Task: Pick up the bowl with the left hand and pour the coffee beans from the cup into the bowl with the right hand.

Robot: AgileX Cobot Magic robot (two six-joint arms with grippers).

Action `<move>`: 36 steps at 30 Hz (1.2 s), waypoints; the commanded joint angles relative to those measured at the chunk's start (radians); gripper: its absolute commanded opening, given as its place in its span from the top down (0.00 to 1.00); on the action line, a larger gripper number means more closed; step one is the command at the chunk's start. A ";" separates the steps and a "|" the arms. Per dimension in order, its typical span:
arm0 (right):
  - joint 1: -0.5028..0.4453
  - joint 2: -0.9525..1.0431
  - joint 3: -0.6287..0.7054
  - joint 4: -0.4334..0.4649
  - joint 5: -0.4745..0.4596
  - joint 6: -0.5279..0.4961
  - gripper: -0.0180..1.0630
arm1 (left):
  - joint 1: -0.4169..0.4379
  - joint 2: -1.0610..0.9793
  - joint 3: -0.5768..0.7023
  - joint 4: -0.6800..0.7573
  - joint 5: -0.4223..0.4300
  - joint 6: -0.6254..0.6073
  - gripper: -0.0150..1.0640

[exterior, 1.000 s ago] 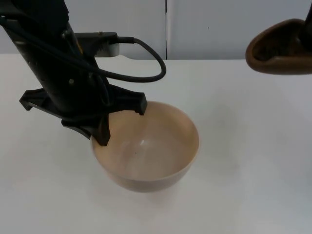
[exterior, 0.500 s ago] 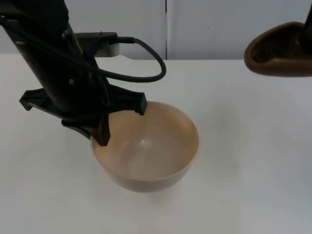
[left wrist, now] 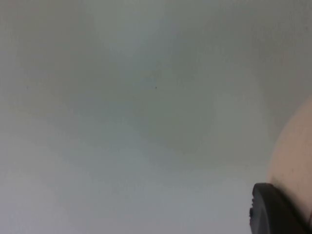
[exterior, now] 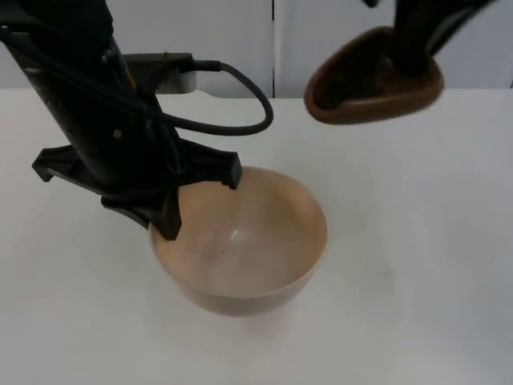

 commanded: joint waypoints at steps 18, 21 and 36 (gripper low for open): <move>0.218 0.052 -0.047 -0.442 -0.004 0.070 0.98 | -0.002 -0.003 0.004 -0.009 -0.011 -0.008 0.99; 0.252 0.052 -0.047 -0.523 -0.004 0.091 0.98 | -0.002 -0.003 0.004 -0.012 -0.011 -0.008 0.99; 0.319 0.052 -0.043 -0.668 -0.004 0.117 0.98 | -0.002 -0.003 0.004 -0.012 -0.011 -0.008 0.99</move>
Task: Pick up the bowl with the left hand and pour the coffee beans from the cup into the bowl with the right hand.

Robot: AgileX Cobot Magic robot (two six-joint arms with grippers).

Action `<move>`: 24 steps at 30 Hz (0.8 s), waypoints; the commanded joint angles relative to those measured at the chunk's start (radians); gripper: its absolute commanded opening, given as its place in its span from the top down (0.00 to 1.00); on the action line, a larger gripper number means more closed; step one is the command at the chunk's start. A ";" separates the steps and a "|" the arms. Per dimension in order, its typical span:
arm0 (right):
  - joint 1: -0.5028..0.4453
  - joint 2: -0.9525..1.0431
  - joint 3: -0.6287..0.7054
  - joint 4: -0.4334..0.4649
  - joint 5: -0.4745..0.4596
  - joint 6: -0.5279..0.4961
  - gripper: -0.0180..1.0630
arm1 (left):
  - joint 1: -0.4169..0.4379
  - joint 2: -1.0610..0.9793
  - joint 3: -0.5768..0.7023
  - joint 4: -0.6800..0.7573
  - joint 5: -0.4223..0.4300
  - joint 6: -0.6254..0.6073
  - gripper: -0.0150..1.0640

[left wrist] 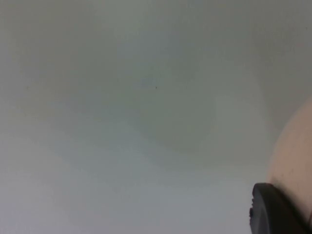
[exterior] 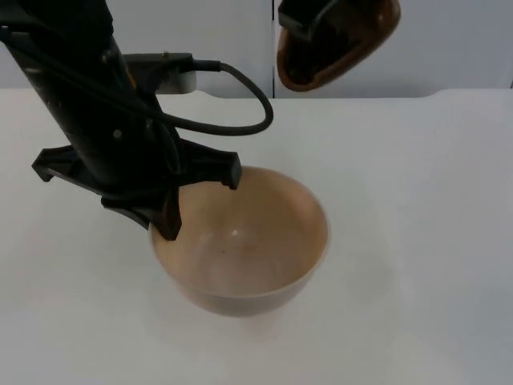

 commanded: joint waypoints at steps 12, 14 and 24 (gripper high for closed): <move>0.068 -0.006 -0.002 -0.160 -0.004 0.007 0.98 | -0.002 -0.003 0.004 -0.015 -0.011 -0.008 0.99; 0.072 -0.006 -0.002 -0.167 -0.004 0.007 0.98 | -0.002 -0.003 0.004 -0.015 -0.011 -0.008 0.99; 0.080 -0.006 0.006 -0.215 -0.004 -0.040 0.98 | -0.002 -0.003 0.004 -0.015 -0.011 -0.008 0.99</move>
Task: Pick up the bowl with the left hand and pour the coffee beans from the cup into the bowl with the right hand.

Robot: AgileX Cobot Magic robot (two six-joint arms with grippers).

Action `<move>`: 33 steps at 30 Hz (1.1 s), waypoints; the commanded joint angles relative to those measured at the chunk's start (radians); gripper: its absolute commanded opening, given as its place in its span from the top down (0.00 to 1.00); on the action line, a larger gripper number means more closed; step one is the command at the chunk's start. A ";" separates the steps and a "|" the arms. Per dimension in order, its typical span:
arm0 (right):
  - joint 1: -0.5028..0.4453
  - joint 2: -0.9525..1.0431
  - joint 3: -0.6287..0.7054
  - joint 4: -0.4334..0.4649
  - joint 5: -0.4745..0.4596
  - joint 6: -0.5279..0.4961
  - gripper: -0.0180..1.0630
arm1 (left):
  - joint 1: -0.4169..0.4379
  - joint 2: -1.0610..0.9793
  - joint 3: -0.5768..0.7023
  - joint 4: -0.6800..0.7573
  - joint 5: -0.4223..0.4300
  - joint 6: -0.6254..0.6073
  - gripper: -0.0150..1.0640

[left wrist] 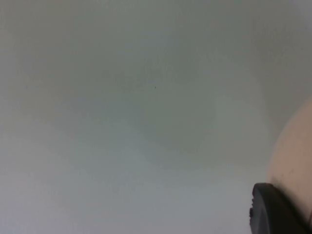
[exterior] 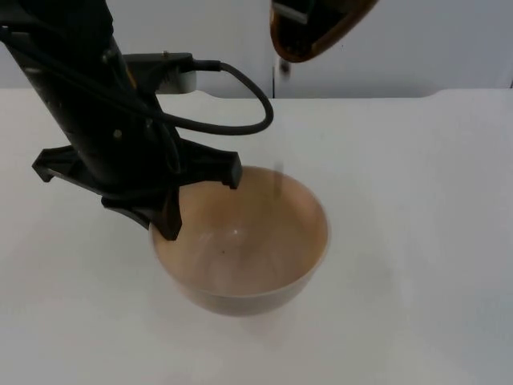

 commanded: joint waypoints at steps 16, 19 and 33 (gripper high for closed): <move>0.056 0.042 0.021 -0.131 -0.002 -0.019 0.98 | -0.002 -0.003 0.004 -0.027 -0.012 -0.008 0.99; 0.066 0.053 0.021 -0.164 -0.002 -0.019 0.98 | -0.002 -0.003 0.003 -0.031 -0.012 -0.008 0.99; 0.123 0.063 0.021 -0.241 -0.002 -0.053 0.98 | -0.002 -0.003 0.003 -0.033 -0.010 -0.008 0.99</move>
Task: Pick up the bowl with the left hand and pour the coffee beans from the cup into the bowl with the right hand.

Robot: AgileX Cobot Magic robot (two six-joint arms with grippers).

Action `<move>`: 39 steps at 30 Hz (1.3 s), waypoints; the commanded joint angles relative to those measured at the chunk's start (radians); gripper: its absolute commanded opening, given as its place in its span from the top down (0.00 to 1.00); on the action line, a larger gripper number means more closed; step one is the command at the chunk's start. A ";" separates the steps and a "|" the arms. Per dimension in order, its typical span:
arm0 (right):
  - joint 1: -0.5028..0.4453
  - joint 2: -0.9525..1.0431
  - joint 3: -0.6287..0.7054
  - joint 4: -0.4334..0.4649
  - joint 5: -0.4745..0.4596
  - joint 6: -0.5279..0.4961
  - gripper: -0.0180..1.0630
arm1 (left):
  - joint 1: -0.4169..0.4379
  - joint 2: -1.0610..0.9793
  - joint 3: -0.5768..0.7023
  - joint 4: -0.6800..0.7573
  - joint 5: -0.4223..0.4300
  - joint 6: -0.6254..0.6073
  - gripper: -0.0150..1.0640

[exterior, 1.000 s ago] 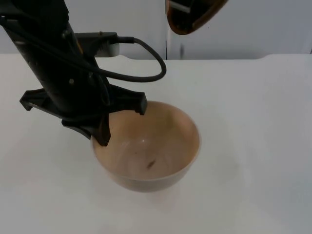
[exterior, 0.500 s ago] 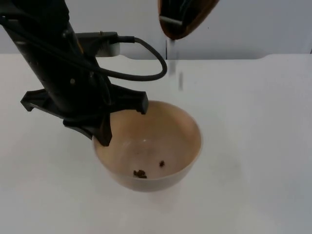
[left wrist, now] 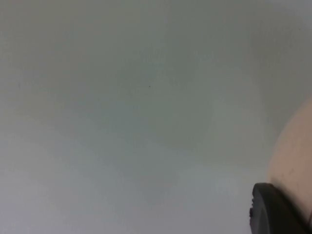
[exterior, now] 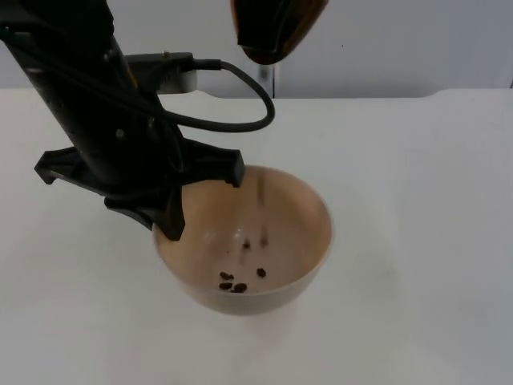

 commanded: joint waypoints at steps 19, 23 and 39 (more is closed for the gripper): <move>0.007 0.000 0.002 -0.115 -0.002 -0.049 0.98 | -0.002 -0.003 0.003 -0.014 -0.008 -0.008 0.99; 0.007 0.000 0.002 -0.119 -0.002 -0.049 0.98 | -0.002 -0.003 0.003 -0.014 -0.008 -0.008 0.99; 0.005 0.000 0.002 -0.119 -0.002 -0.050 0.98 | -0.002 -0.003 0.003 -0.014 -0.011 -0.008 0.99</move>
